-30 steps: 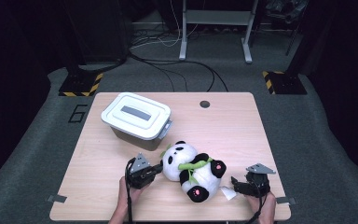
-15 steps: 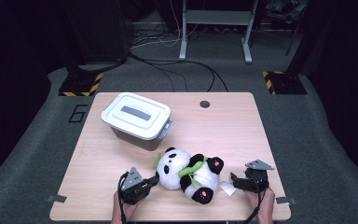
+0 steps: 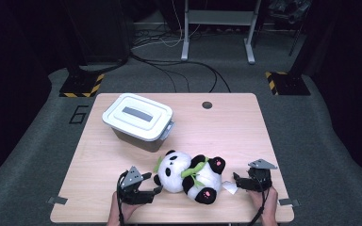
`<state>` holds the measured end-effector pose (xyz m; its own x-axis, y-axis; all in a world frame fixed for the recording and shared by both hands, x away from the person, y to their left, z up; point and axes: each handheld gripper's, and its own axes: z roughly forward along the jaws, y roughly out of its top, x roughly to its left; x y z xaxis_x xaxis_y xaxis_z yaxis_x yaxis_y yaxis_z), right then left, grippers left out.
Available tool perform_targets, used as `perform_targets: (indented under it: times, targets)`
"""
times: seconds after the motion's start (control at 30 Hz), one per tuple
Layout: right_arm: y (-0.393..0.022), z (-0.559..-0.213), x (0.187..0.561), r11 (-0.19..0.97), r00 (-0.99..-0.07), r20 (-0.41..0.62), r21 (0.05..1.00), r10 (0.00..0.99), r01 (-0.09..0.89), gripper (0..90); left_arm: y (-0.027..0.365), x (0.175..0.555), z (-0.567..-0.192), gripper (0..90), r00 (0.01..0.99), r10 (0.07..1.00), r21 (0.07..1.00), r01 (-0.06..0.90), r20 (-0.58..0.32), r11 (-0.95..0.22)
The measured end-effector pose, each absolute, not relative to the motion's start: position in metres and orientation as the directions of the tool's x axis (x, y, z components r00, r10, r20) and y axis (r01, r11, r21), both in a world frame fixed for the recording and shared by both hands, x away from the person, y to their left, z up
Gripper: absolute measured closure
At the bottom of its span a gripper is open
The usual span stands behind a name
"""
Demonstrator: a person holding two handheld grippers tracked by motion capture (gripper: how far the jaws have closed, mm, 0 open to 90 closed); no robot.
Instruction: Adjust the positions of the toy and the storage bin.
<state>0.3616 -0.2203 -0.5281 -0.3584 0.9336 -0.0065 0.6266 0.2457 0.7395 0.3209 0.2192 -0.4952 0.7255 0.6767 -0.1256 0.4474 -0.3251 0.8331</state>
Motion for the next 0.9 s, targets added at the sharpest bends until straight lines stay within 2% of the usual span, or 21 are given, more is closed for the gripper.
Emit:
perform_targets:
  times: [0.13, 0.43, 0.63, 0.9]
  targets:
    - [-0.220, -0.528, 0.365, 0.262, -0.377, -0.009, 0.735, 0.926, 0.626, 9.0, 0.226, 0.326, -0.485, 14.9, 0.713, 0.687, 0.837, 0.456, -0.140, -0.303]
    - [-0.219, -0.528, 0.366, 0.249, -0.369, 0.003, 0.733, 0.929, 0.633, 8.1, 0.248, 0.346, -0.456, 8.1, 0.665, 0.736, 0.837, 0.471, -0.128, -0.279]
    - [-0.219, -0.528, 0.366, 0.248, -0.369, 0.003, 0.735, 0.929, 0.631, 8.8, 0.258, 0.367, -0.430, 3.1, 0.626, 0.776, 0.849, 0.449, -0.078, -0.278]
    - [-0.220, -0.528, 0.366, 0.248, -0.370, 0.004, 0.734, 0.929, 0.632, 9.5, 0.268, 0.414, -0.399, 0.2, 0.583, 0.811, 0.847, 0.453, -0.046, -0.278]
